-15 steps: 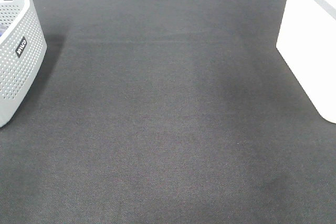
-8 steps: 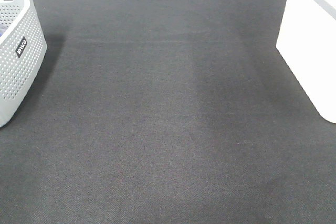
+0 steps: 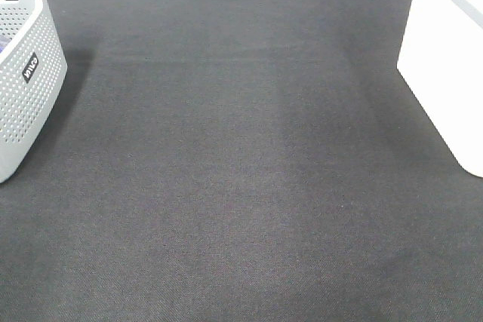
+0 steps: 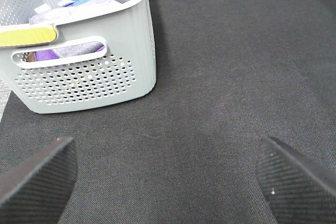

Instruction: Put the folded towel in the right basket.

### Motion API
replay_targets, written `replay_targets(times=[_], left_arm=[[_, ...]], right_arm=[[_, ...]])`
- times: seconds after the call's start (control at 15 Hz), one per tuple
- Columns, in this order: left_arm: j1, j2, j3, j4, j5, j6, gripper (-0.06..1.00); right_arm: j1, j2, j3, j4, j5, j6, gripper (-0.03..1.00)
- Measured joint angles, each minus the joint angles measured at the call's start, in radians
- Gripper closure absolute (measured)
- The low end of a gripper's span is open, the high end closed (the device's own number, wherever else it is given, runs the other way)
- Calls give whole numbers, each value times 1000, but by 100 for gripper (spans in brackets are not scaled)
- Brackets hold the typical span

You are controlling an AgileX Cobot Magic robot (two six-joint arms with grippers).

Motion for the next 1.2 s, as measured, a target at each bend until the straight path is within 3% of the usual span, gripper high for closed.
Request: replay_targets(times=[0.47, 0.8, 1.2], left_arm=[[0, 0, 0, 0, 0, 0, 7], [0, 0, 0, 0, 0, 0, 7], [0, 0, 0, 0, 0, 0, 7]], right_arm=[[0, -637, 543, -32, -3, -6, 21], [0, -1036, 591, -53, -41, -10, 21], [0, -1061, 630, -51, -131, -8, 21]])
